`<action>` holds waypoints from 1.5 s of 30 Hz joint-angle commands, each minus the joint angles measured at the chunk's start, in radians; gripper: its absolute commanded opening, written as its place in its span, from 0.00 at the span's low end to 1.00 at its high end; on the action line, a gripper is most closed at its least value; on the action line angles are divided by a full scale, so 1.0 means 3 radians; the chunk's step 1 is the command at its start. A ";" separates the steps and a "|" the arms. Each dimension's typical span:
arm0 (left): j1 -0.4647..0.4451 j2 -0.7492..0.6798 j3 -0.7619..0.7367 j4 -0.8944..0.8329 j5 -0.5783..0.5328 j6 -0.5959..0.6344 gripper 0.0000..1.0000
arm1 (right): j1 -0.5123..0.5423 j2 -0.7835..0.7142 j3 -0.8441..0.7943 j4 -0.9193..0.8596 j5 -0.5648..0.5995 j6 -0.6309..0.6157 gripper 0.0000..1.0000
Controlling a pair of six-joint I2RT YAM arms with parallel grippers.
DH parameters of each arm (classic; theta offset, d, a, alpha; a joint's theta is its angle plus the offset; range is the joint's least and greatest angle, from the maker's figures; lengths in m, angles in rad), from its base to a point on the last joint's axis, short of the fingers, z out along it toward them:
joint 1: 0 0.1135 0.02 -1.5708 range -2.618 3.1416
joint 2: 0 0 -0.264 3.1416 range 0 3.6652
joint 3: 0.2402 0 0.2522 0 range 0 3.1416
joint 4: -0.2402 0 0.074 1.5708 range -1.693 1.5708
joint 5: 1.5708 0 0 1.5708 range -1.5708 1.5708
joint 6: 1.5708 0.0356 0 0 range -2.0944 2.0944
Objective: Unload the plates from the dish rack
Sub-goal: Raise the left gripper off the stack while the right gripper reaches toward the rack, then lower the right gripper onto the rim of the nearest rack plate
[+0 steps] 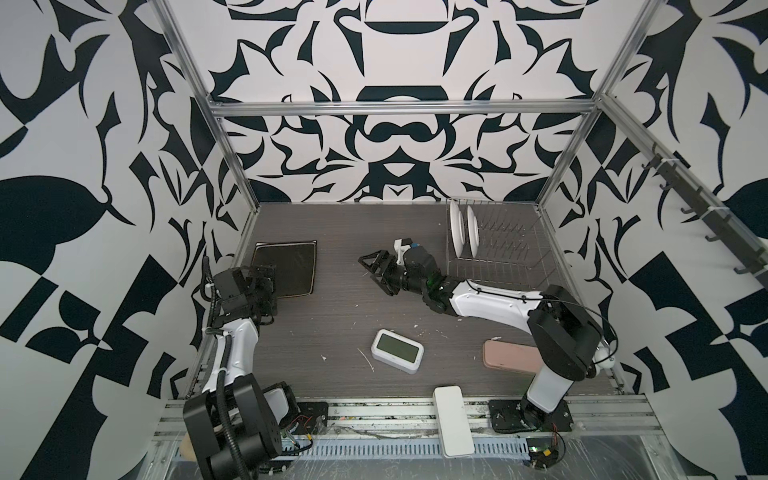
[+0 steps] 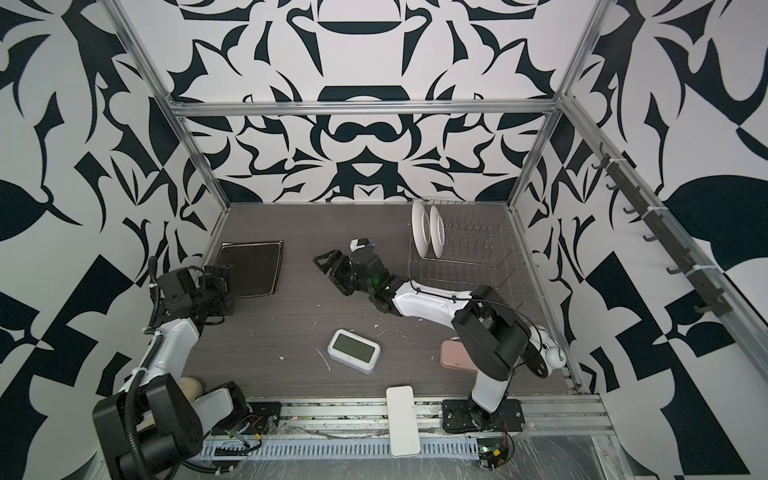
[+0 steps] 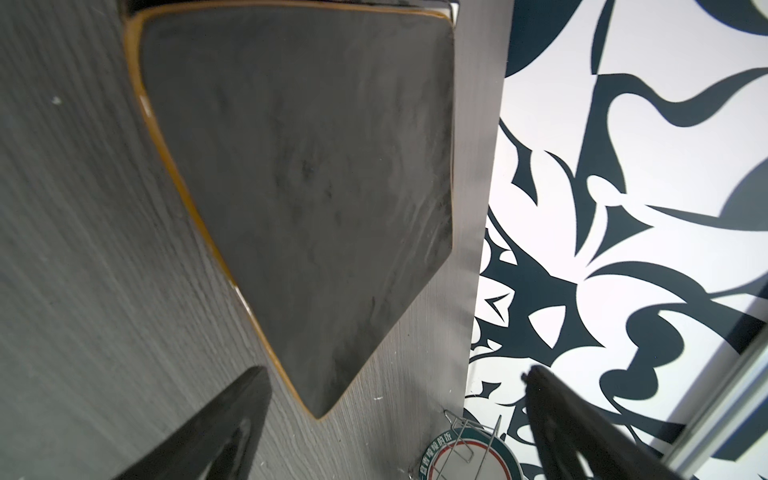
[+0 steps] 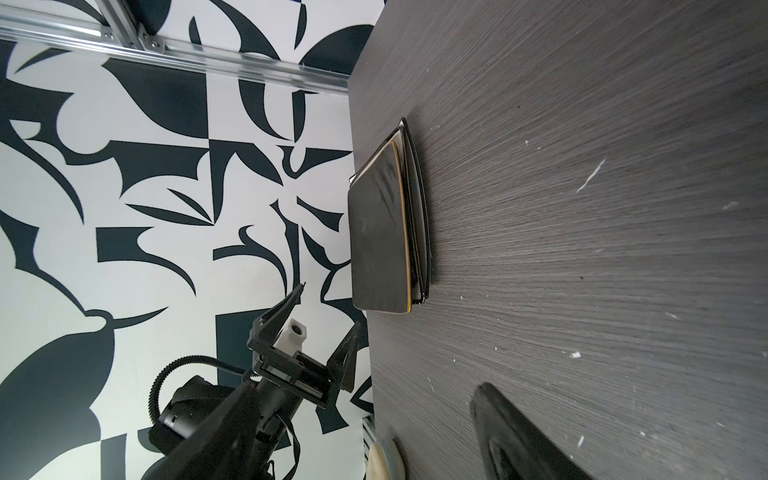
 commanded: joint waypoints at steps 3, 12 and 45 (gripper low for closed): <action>0.0013 -0.0378 0.0034 -0.0286 0.0072 0.0202 0.99 | 0.0019 -0.0434 -0.0085 -0.0313 0.0223 -0.0289 0.84; -0.0031 -0.0606 0.0113 -0.0420 0.0489 0.0804 0.99 | 0.0006 -0.0861 0.0568 -0.2125 0.0580 -0.1415 0.86; -0.2844 -0.0180 -0.0042 0.0023 -0.0981 0.0803 0.99 | -0.0476 0.0096 0.2122 -0.4483 0.3689 -0.3043 0.73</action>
